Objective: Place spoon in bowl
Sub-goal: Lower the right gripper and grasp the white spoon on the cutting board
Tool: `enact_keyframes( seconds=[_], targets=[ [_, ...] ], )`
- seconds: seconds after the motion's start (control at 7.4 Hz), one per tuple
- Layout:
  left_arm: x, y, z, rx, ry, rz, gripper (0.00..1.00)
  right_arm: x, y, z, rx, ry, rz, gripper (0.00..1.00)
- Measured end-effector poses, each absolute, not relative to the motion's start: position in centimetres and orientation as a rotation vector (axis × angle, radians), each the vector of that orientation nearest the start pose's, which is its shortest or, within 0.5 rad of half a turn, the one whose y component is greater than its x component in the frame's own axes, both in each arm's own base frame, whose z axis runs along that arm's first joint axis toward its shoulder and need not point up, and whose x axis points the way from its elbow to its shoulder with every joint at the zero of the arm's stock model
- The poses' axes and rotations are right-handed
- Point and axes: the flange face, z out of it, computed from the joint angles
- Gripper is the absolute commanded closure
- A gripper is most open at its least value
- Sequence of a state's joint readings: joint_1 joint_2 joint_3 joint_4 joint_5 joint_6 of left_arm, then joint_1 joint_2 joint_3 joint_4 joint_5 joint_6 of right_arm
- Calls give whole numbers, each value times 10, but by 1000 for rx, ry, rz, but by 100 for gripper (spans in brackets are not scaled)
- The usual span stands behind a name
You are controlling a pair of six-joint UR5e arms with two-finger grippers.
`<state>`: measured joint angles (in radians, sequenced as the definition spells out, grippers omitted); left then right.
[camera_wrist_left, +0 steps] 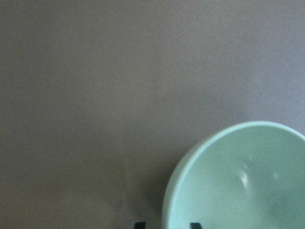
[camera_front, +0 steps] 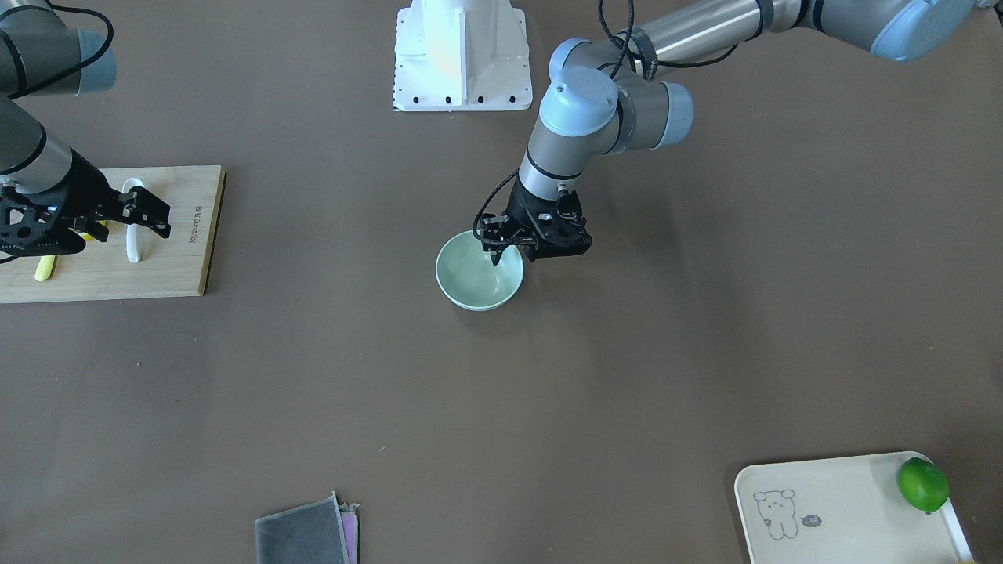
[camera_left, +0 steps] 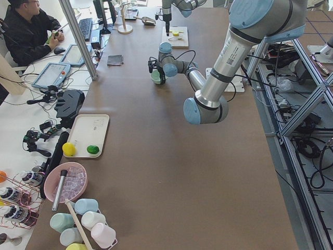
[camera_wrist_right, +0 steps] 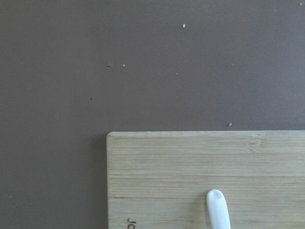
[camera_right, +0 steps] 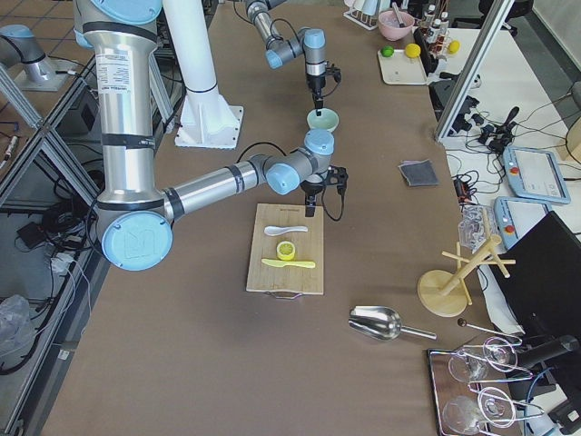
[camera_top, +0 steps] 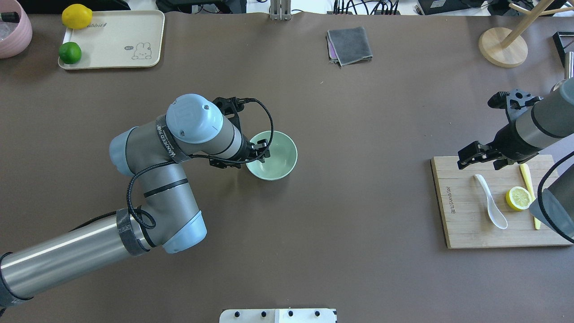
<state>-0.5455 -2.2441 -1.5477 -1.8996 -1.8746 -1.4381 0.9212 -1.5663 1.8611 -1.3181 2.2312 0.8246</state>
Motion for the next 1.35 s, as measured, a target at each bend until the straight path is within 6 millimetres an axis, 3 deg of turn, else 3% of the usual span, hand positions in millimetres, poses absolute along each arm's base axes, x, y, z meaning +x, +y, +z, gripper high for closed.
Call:
enact_keyframes(
  seconds=[0.41, 0.68, 0.81, 1.08, 1.35],
  targets=[
    [544, -466, 226, 152, 988, -247, 2, -243, -438, 512, -46, -787, -30, 0],
    [542, -468, 232, 220, 962, -167, 2, -246, -437, 526, -52, -765, -51, 0],
    [541, -469, 233, 243, 956, -149, 2, -248, -436, 532, -55, -758, -66, 3],
    [539, -472, 233, 275, 947, -150, 2, -254, -433, 535, -56, -758, -89, 24],
    [538, -473, 234, 282, 944, -153, 2, -258, -425, 540, -48, -765, -111, 26]
  ],
)
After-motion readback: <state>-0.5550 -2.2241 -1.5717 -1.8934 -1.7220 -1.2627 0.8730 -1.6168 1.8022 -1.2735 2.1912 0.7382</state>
